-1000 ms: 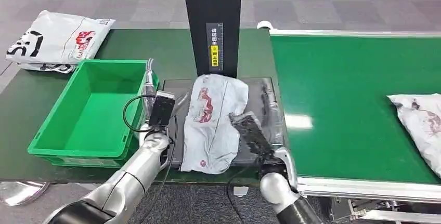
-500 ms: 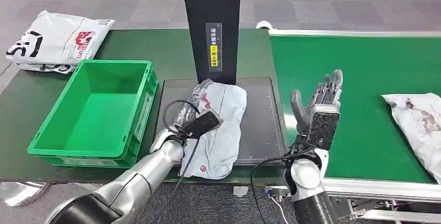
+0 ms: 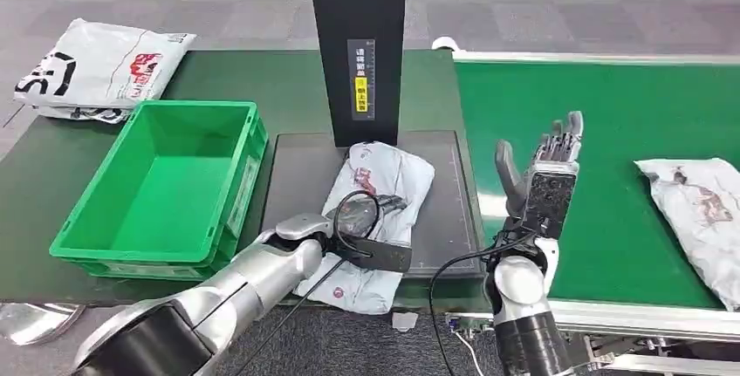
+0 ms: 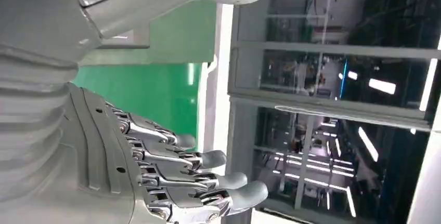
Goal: Moved the parcel from conveyor to table for the left to box.
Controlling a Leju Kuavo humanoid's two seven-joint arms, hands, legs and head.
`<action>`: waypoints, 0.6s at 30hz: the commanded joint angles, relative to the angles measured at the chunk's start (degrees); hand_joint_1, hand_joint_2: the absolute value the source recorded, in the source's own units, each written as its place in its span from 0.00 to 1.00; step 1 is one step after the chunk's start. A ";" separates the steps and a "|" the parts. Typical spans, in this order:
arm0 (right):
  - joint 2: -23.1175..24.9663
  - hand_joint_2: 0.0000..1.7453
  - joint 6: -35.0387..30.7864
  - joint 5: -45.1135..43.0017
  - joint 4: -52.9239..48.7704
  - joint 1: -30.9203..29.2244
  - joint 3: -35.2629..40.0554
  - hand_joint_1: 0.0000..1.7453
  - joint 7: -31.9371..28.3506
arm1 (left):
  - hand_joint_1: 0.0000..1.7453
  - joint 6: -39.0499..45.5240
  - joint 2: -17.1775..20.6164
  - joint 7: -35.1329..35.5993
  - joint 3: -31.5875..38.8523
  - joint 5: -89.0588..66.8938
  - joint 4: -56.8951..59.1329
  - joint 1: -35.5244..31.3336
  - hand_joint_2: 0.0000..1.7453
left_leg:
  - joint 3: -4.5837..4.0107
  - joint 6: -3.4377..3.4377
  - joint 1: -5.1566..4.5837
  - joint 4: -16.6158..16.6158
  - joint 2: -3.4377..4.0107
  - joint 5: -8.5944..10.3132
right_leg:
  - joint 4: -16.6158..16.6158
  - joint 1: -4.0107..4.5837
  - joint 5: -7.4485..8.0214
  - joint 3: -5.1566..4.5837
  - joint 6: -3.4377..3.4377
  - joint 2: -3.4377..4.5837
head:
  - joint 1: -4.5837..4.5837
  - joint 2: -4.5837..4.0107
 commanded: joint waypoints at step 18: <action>2.08 1.00 1.09 2.39 -5.63 2.42 -7.33 0.00 2.82 | 1.00 44.44 4.32 1.17 11.89 -0.69 -8.30 -12.77 1.00 | -0.24 0.03 0.05 0.22 -0.15 0.01 | 0.15 0.05 -0.02 -0.25 0.01 -0.05 | 0.00 0.00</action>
